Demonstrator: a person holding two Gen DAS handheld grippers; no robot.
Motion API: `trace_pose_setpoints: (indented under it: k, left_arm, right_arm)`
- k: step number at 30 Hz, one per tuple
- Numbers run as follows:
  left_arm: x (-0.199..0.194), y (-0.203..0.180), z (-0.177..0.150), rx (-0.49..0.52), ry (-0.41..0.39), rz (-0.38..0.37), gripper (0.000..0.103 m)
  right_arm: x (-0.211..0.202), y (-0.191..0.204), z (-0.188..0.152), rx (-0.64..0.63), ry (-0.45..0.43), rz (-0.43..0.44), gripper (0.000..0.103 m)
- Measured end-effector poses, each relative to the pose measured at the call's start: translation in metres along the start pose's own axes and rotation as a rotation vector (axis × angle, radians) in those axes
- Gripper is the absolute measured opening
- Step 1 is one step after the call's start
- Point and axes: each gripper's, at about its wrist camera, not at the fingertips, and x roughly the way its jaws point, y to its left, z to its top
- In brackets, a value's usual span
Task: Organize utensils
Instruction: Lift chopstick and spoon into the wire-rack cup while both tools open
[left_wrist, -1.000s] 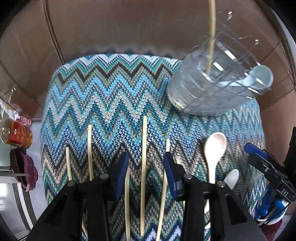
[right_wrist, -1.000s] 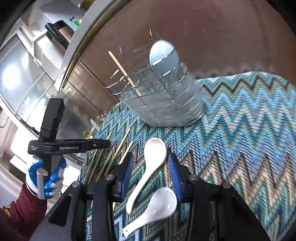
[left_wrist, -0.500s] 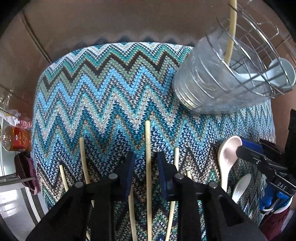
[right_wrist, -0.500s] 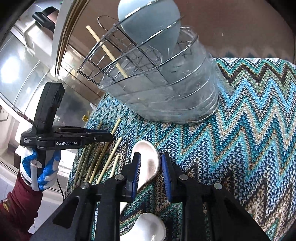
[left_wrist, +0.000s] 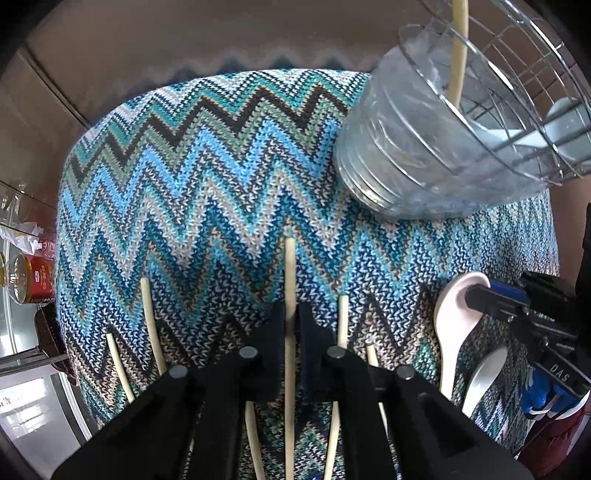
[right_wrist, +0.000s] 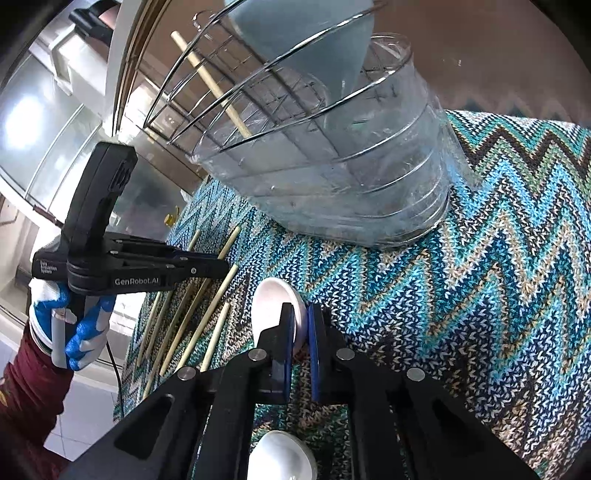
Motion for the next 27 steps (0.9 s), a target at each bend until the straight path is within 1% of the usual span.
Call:
trace_pose_setpoints:
  k: [1, 5, 10, 13, 15, 18, 21, 24, 27]
  left_arm:
    - [-0.001, 0.001, 0.000, -0.007, -0.007, -0.002, 0.005]
    - [-0.014, 0.012, -0.008, -0.024, -0.057, -0.006, 0.005]
    - [-0.046, 0.009, -0.023, -0.020, -0.179, -0.005, 0.005]
    - [-0.071, 0.009, -0.035, -0.031, -0.260, -0.021, 0.005]
    - [-0.087, 0.008, -0.043, -0.031, -0.307, -0.018, 0.005]
    - [-0.109, 0.006, -0.062, -0.024, -0.382, -0.020, 0.005]
    - [-0.138, 0.019, -0.080, -0.030, -0.449, -0.024, 0.005]
    - [-0.165, 0.024, -0.102, -0.049, -0.519, -0.032, 0.005]
    - [-0.187, 0.026, -0.123, -0.075, -0.573, -0.056, 0.005]
  right_arm:
    - [-0.004, 0.004, -0.009, -0.005, -0.005, -0.001, 0.007]
    - [-0.014, 0.016, -0.016, -0.020, -0.052, -0.002, 0.007]
    - [-0.040, 0.040, -0.025, -0.070, -0.128, -0.012, 0.007]
    - [-0.057, 0.060, -0.031, -0.105, -0.177, -0.035, 0.007]
    - [-0.071, 0.071, -0.039, -0.128, -0.206, -0.051, 0.007]
    - [-0.088, 0.088, -0.049, -0.160, -0.240, -0.081, 0.007]
    - [-0.106, 0.099, -0.061, -0.176, -0.270, -0.097, 0.007]
    - [-0.122, 0.112, -0.071, -0.188, -0.302, -0.118, 0.007]
    - [-0.139, 0.131, -0.078, -0.196, -0.333, -0.130, 0.007]
